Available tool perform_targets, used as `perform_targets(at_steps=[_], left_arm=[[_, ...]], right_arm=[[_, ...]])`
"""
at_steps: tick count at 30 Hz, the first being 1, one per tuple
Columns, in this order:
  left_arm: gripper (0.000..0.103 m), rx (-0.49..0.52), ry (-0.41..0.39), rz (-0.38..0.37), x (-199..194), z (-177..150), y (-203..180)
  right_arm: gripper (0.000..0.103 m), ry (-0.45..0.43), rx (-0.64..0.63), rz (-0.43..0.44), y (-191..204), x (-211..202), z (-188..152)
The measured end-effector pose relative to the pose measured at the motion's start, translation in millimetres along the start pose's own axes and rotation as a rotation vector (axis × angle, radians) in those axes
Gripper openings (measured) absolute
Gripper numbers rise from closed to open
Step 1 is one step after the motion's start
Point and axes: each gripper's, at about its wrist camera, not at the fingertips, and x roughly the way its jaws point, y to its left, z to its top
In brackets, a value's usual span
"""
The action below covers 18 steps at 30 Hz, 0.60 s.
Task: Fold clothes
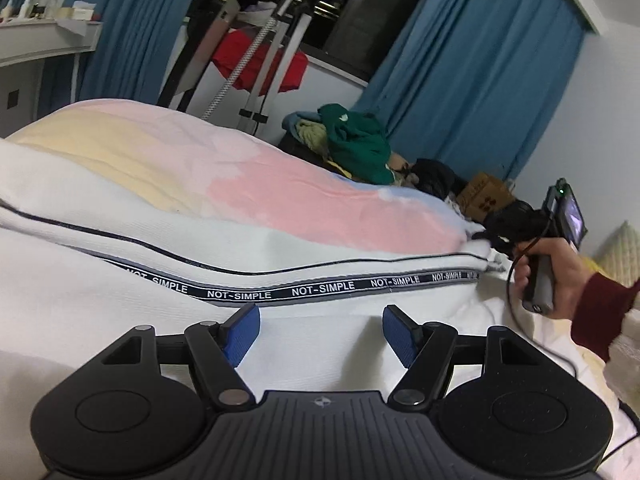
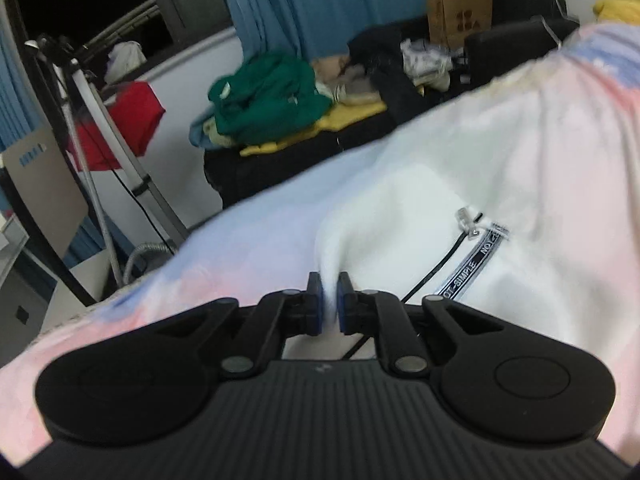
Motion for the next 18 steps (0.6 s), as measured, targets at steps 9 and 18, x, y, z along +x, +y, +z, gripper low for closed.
perform_targets(at_steps=[9,18], left_arm=[[0.069,0.002,0.011,-0.003,-21,-8,-3],[0.07,0.04,0.032,0.021,-32,-17,-18]], right_arm=[[0.07,-0.166,0.046,0.096,-55,-66,-7],[0.071,-0.02,0.41,-0.005,-150,-77,-46]])
